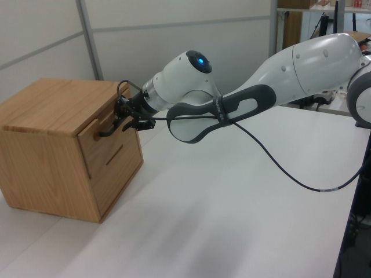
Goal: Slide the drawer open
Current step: 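Close the gripper on the black drawer handle, then pull the handle straight out, sliding the upper drawer from the cabinet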
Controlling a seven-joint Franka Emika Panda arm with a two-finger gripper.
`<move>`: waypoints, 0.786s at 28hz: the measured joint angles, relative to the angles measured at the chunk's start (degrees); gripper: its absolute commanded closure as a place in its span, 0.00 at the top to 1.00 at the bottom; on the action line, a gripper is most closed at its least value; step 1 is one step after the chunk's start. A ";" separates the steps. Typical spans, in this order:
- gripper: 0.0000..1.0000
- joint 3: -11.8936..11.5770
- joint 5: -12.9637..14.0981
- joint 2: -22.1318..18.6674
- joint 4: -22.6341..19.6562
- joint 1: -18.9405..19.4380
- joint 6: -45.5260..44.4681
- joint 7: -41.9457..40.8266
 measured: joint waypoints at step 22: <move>0.00 0.03 -2.11 0.59 0.34 0.04 0.02 0.26</move>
